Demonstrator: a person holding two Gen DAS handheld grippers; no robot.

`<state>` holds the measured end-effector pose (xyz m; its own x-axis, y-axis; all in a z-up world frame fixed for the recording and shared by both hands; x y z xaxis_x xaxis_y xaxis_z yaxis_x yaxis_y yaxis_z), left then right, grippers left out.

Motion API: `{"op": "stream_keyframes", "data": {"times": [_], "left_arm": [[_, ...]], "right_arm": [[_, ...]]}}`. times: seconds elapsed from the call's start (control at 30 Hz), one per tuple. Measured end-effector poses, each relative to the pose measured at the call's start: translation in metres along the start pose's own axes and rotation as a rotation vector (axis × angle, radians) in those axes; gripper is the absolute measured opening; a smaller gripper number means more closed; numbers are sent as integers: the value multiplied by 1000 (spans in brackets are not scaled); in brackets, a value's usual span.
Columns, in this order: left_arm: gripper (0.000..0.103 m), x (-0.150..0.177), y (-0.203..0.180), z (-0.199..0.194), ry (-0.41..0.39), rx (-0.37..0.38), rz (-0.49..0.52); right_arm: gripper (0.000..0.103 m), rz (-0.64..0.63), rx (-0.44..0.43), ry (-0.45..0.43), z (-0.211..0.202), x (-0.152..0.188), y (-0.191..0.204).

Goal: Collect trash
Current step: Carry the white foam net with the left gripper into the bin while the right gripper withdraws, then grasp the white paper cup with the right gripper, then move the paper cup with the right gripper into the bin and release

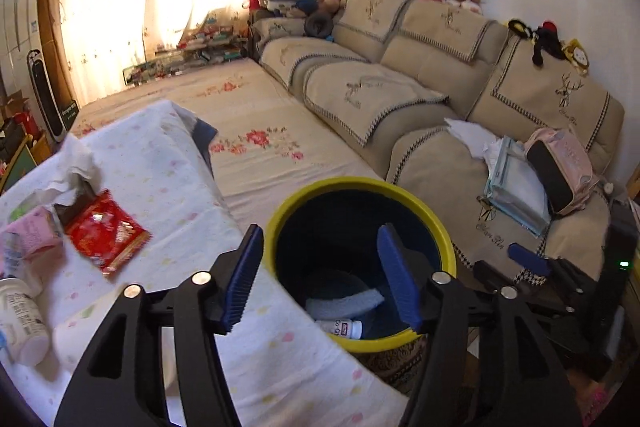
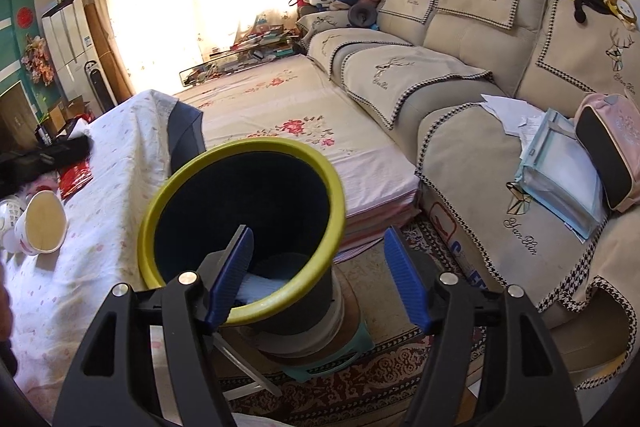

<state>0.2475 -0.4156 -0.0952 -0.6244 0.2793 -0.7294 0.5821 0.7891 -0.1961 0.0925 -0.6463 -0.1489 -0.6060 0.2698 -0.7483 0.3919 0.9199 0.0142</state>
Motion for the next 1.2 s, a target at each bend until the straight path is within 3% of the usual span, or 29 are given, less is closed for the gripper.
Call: {"op": "stream_keyframes", "data": {"times": [0.17, 0.5, 0.67, 0.8, 0.97, 1.1, 1.2], "left_arm": [[73, -2, 49, -77, -127, -58, -51], [79, 34, 232, -203, -342, -400, -273], [80, 59, 325, -229, -383, -507, -407], [80, 75, 383, -226, -405, -571, -459], [80, 91, 408, -209, -365, -548, -522], [82, 94, 401, -211, -390, -611, -484], [83, 96, 401, -208, -391, -606, -478]], "right_arm": [[65, -56, -71, 5, 2, -5, 35], [65, -226, -312, -9, -11, -22, 161], [65, -305, -386, -26, -26, -29, 222], [65, -344, -411, -20, -27, -33, 259], [65, -362, -435, 36, -10, -27, 285], [64, -357, -452, 70, 6, -25, 294], [55, -367, -467, 85, 11, -23, 298]]}}
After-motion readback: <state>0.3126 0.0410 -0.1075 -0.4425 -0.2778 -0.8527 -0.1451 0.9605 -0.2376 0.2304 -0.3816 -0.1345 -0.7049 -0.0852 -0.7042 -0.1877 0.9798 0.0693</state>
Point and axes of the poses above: each gripper's, at about its wrist camera, not at the fingertips, and z roughly the way its jaws point, y to its left, x to its underside, the point moved 5 cm from there along z, roughly the way its jaws point, and after that the axes turned 9 degrees about -z, right-handed, at the moved point
